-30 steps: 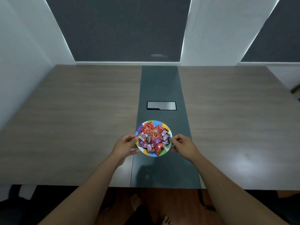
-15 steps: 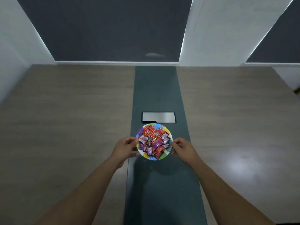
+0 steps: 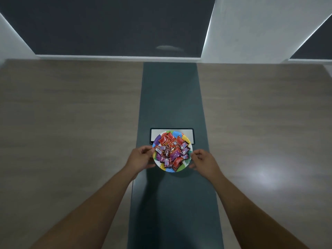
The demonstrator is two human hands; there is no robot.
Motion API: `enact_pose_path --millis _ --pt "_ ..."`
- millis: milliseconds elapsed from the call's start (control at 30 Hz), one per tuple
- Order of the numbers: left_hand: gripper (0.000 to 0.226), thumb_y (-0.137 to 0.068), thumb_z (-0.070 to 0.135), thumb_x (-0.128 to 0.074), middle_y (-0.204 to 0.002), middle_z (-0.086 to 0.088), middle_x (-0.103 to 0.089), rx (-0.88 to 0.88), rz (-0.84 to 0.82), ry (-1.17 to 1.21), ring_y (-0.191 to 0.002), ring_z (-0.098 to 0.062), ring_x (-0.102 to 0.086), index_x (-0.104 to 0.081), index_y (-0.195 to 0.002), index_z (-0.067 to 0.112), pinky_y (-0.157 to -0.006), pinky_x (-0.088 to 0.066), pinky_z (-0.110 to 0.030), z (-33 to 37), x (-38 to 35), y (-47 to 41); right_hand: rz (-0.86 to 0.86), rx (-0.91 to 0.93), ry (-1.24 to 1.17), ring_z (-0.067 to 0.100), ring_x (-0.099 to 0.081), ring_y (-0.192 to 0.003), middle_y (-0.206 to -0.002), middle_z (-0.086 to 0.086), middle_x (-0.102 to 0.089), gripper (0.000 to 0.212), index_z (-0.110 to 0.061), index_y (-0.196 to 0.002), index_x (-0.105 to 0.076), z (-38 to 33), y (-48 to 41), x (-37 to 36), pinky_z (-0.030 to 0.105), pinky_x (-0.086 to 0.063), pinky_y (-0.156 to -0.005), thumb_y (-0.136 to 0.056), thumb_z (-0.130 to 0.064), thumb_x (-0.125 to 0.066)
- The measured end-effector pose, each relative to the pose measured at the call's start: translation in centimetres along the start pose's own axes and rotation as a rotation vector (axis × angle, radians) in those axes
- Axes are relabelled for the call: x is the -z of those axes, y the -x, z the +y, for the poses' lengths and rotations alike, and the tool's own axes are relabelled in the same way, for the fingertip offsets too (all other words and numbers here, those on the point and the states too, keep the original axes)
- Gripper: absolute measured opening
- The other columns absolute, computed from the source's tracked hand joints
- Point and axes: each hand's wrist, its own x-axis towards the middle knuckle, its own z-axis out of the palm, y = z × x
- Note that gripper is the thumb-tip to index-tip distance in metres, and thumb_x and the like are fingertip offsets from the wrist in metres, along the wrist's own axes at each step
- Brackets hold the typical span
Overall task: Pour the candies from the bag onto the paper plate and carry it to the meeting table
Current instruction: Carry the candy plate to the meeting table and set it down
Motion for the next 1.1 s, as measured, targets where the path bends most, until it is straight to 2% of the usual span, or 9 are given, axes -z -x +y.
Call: enact_pose_path --millis 100,300,400,500,700,933,1100 --pt "0.016 -0.106 0.025 -0.066 -0.104 -0.007 -0.083 0.026 0.033 -0.014 -0.095 -0.028 -0.081 -0.076 -0.11 0.014 -0.084 -0.069 -0.046 0.2 -1.0 -3.3 -0.003 -0.001 0.007 0.021 -0.082 -0.07 -0.088 -0.003 -0.081 0.017 -0.013 -0.103 -0.067 0.3 -3.4 0.2 0.052 -0.067 -0.081 -0.106 -0.029 -0.066" --pt "0.019 -0.104 0.024 -0.069 -0.106 -0.01 -0.081 0.048 0.122 -0.052 -0.098 -0.033 -0.08 -0.074 -0.116 0.01 -0.066 -0.067 -0.03 0.7 -2.4 -9.0 -0.01 -0.025 0.043 0.019 -0.083 -0.07 -0.09 -0.001 -0.084 0.012 -0.027 -0.094 -0.066 1.6 -9.8 -0.5 0.051 -0.067 -0.084 -0.106 -0.03 -0.066" --pt "0.02 -0.103 0.022 -0.07 -0.106 -0.013 -0.08 0.052 0.13 -0.043 -0.097 -0.035 -0.08 -0.074 -0.116 0.008 -0.067 -0.067 -0.032 0.3 -2.7 -11.6 -0.016 -0.039 0.068 0.016 -0.082 -0.068 -0.087 -0.005 -0.082 0.013 -0.027 -0.094 -0.065 2.4 -12.2 -1.0 0.048 -0.067 -0.082 -0.106 -0.03 -0.064" --pt "0.019 -0.102 0.023 -0.07 -0.106 -0.015 -0.081 0.059 0.13 -0.052 -0.086 -0.028 -0.078 -0.074 -0.115 0.008 -0.072 -0.067 -0.036 -0.3 -2.9 -13.7 -0.006 -0.052 0.085 0.008 -0.079 -0.063 -0.082 -0.004 -0.083 0.014 -0.025 -0.096 -0.068 3.2 -13.9 -1.5 0.044 -0.067 -0.079 -0.107 -0.032 -0.063" --pt "0.021 -0.102 0.019 -0.07 -0.101 -0.015 -0.079 0.054 0.143 -0.043 -0.071 -0.019 -0.072 -0.074 -0.116 0.004 -0.063 -0.065 -0.027 -1.2 -3.3 -16.2 0.019 -0.083 0.084 0.004 -0.077 -0.06 -0.084 -0.007 -0.082 0.013 -0.024 -0.097 -0.068 3.8 -15.8 -2.3 0.037 -0.066 -0.073 -0.107 -0.032 -0.063" --pt "0.021 -0.101 0.022 -0.073 -0.104 -0.014 -0.08 0.055 0.153 -0.061 -0.077 -0.021 -0.073 -0.075 -0.115 0.007 -0.066 -0.065 -0.029 -2.2 -3.1 -17.0 0.022 -0.097 0.098 0.008 -0.079 -0.065 -0.085 -0.004 -0.082 0.016 -0.016 -0.105 -0.071 3.9 -16.2 -2.6 0.031 -0.064 -0.068 -0.107 -0.031 -0.064" --pt "0.021 -0.101 0.022 -0.073 -0.104 -0.015 -0.08 0.05 0.144 -0.061 -0.081 -0.023 -0.073 -0.076 -0.115 0.007 -0.069 -0.065 -0.03 -2.6 -3.1 -17.2 0.026 -0.112 0.07 0.018 -0.081 -0.07 -0.091 0.0 -0.083 0.018 -0.012 -0.109 -0.072 4.2 -16.4 -2.7 0.038 -0.067 -0.074 -0.107 -0.029 -0.064"
